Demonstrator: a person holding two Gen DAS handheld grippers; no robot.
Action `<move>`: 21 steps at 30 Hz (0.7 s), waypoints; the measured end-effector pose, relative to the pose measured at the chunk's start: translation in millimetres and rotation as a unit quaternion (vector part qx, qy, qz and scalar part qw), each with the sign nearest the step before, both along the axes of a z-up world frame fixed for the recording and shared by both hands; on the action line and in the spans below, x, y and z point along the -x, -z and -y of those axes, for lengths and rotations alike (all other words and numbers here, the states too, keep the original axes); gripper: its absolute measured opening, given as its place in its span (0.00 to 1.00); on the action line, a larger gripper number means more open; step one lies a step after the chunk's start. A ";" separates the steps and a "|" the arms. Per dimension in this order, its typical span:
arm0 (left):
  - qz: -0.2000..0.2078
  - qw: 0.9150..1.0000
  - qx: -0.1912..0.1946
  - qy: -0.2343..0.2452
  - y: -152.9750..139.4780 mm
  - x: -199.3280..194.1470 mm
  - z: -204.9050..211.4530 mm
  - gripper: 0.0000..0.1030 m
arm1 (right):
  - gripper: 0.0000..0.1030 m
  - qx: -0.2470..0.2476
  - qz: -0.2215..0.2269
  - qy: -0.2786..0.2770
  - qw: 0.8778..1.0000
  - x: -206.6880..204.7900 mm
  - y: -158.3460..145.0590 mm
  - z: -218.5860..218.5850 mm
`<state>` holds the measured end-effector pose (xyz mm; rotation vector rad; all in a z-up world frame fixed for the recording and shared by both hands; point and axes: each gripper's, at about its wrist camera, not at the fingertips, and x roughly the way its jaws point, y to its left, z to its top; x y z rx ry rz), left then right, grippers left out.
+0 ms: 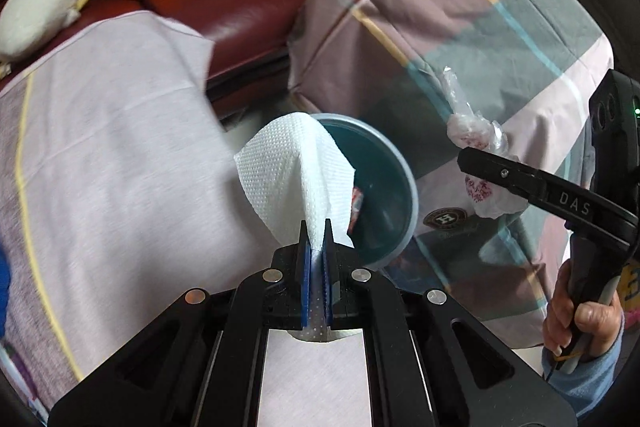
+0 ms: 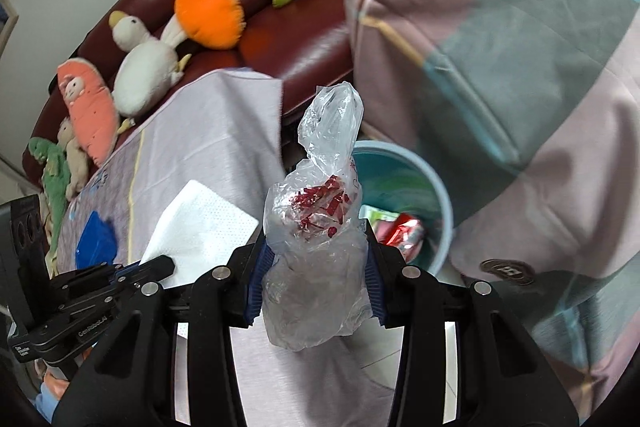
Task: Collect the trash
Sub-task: 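Carry the tissue and plastic bag over the teal wastebasket, then open both grippers to drop tissue and plastic bag into the wastebasket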
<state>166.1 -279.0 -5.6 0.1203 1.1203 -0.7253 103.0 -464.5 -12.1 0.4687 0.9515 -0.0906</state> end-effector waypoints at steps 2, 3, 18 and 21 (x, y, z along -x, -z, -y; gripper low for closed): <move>-0.004 1.000 -0.006 0.005 7.9 -3.4 15.5 0.05 | 0.39 -0.002 -0.003 0.003 1.000 -0.6 3.5 9.2; -0.008 1.000 -0.007 0.006 11.3 -4.5 19.8 0.05 | 0.39 -0.004 -0.005 0.004 1.000 -1.3 6.2 14.3; -0.060 0.997 -0.036 0.016 70.2 -31.5 62.5 0.31 | 0.40 -0.017 -0.032 0.018 0.999 -18.4 35.2 44.0; -0.041 0.998 -0.036 0.011 68.6 -30.5 62.6 0.73 | 0.40 -0.017 -0.035 0.019 0.999 -20.7 37.4 44.3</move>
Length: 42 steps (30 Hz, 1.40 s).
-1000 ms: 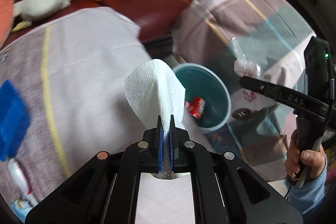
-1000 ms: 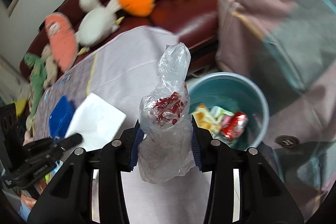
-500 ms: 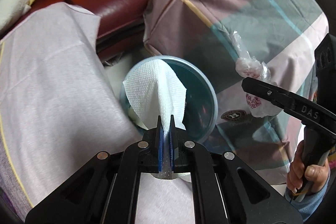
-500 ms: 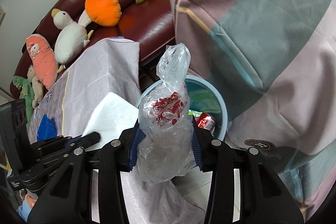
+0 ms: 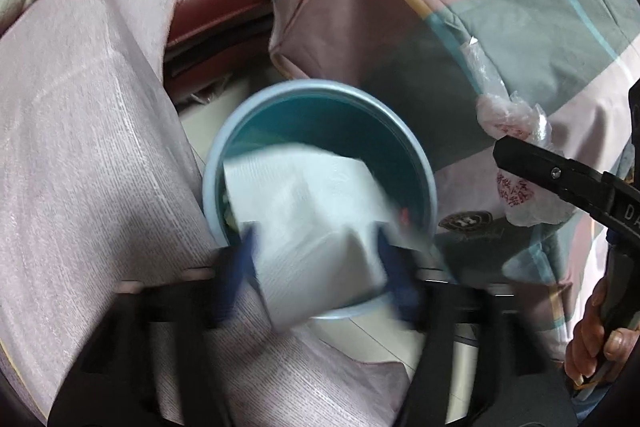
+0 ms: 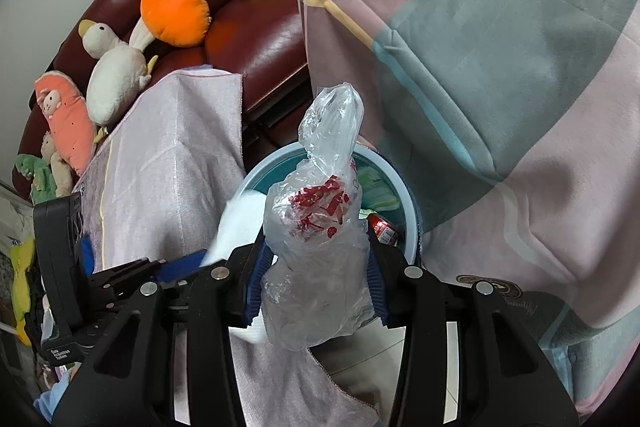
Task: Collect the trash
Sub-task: 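Open both grippers to drop tissue and plastic bag into the wastebasket, then move both tools back to the table toward the orange and green packets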
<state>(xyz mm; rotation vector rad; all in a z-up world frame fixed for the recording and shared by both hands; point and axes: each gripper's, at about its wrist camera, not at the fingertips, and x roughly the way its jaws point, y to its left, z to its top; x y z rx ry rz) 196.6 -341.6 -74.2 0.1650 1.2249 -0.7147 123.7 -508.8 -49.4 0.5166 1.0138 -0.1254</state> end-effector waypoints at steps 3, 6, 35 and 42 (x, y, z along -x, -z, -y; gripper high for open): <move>0.010 1.000 0.000 0.003 -3.7 1.5 -2.0 0.75 | 0.41 0.001 -0.004 -0.001 1.000 -1.9 2.8 -1.0; 0.014 1.000 -0.001 0.000 -6.2 3.6 -7.4 0.79 | 0.41 0.000 -0.007 -0.001 1.000 -3.7 4.7 -2.2; 0.016 0.998 0.033 -0.047 -37.3 27.0 -102.9 0.88 | 0.75 0.034 -0.040 -0.030 0.998 -19.0 -12.0 -64.7; 0.032 0.997 0.044 -0.058 -53.5 42.3 -129.8 0.89 | 0.75 0.046 -0.030 -0.044 0.998 -3.6 -31.6 -91.7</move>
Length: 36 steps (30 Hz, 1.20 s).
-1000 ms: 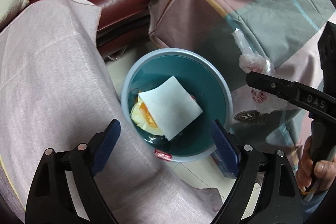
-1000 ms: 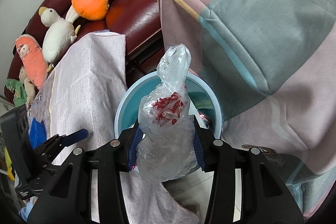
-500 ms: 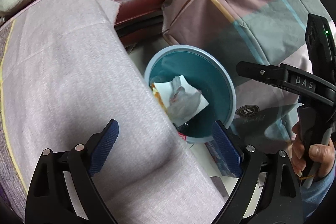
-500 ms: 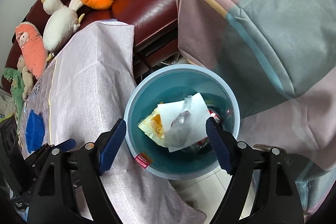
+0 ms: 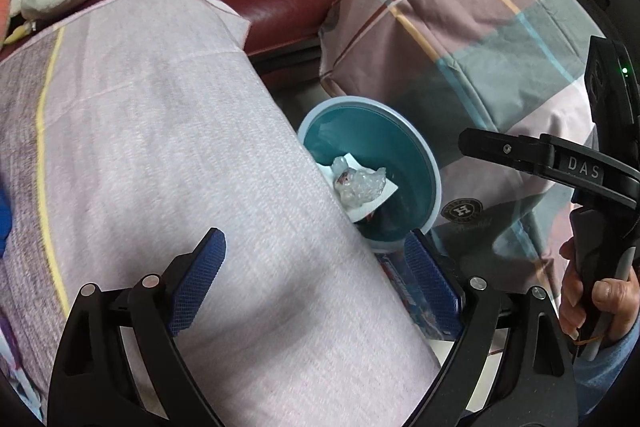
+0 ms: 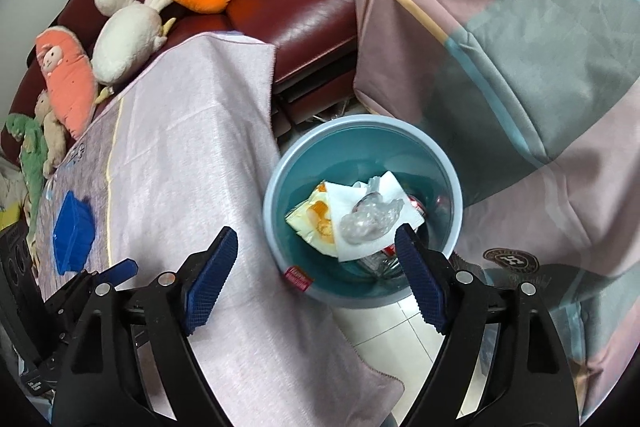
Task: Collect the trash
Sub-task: 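Move both tools back to the table toward the orange and green packets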
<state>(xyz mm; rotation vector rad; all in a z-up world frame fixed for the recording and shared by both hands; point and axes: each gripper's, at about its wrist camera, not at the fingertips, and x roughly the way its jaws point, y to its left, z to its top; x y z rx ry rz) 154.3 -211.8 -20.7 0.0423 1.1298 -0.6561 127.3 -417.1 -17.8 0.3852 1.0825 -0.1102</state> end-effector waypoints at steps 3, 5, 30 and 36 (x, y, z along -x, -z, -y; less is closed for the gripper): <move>0.005 1.000 0.004 -0.008 -5.8 7.8 -15.6 0.89 | 0.77 0.004 0.004 -0.008 1.000 7.5 -7.9 -14.5; 0.008 1.000 0.006 -0.014 -8.8 12.6 -26.8 0.90 | 0.77 0.006 0.007 -0.015 1.000 12.0 -12.6 -23.8; 0.011 0.992 -0.057 -0.108 -3.2 102.6 -210.5 0.91 | 0.77 0.010 -0.001 -0.136 0.991 58.8 -17.9 -155.2; -0.029 0.993 -0.072 -0.094 28.3 131.3 -211.1 0.91 | 0.77 0.013 -0.017 -0.160 0.987 68.0 -2.4 -172.7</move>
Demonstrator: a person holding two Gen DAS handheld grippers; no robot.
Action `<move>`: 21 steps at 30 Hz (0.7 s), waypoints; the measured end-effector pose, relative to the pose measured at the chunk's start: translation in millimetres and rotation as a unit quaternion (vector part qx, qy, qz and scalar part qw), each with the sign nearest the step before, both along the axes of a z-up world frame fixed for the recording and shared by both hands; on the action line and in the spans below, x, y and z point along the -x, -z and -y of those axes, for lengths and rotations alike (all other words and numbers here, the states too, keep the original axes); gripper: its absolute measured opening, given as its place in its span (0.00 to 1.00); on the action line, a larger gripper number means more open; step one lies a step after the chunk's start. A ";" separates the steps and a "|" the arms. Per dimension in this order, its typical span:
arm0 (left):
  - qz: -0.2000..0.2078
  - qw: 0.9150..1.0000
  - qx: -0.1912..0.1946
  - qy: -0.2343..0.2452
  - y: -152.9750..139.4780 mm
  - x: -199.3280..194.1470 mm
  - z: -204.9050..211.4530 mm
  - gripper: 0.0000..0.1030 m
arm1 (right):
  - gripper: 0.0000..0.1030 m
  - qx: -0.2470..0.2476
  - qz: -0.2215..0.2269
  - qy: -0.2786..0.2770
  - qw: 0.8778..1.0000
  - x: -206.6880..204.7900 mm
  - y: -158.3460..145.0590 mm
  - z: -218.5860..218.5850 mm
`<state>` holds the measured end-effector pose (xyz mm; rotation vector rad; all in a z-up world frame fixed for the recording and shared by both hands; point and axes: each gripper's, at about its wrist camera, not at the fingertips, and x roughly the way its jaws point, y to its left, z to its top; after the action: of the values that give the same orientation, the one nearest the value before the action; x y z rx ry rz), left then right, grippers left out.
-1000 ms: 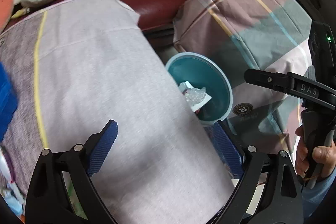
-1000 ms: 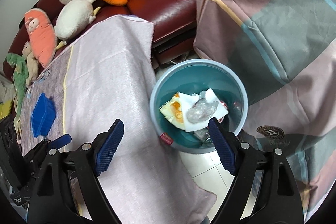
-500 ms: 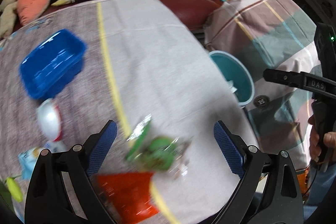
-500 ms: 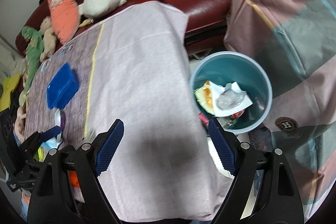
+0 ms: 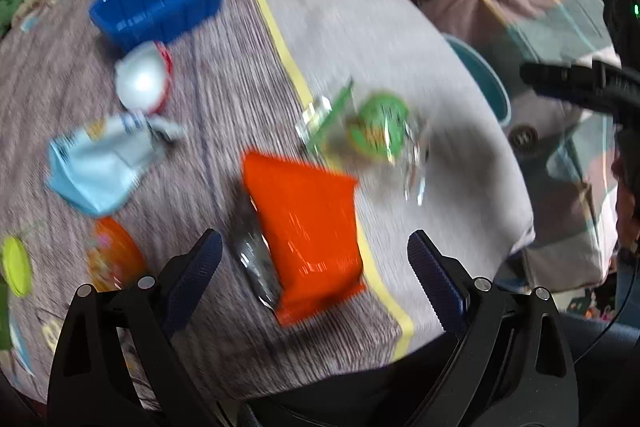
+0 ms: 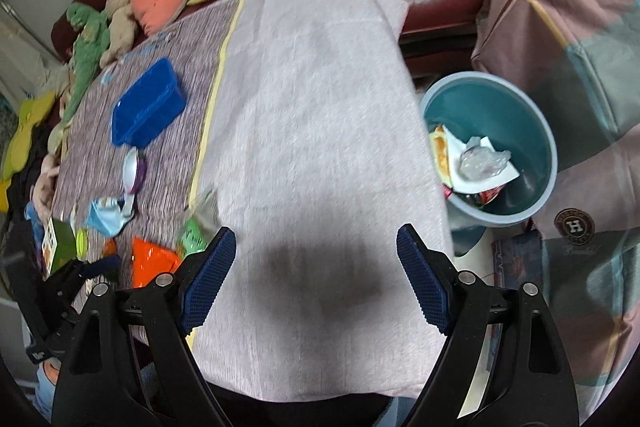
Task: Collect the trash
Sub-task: 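Move both tools back to the table toward the orange and green packets, then grasp the orange snack bag with the left gripper while the right grasps the green seed packet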
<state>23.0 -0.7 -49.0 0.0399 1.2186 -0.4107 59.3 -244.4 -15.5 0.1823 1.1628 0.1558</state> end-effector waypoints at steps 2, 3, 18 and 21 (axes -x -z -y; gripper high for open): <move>-0.010 1.000 -0.007 -0.001 10.5 1.6 2.3 0.91 | 0.77 0.001 -0.002 -0.005 1.000 1.5 2.3 -3.6; -0.014 1.000 -0.009 -0.002 14.1 2.0 2.4 0.91 | 0.77 0.000 -0.004 -0.007 1.000 2.3 3.3 -5.5; 0.029 0.999 0.011 -0.034 4.4 -18.5 -34.2 0.43 | 0.77 0.021 -0.027 -0.070 0.997 -10.6 18.1 -55.6; 0.042 0.998 0.025 -0.044 -5.5 -23.2 -48.8 0.43 | 0.77 0.019 -0.034 -0.097 0.994 -15.9 24.6 -77.0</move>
<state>46.2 48.1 -43.5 -0.0384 1.1217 -0.3592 75.2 -167.4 -40.0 0.0401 1.2509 0.3005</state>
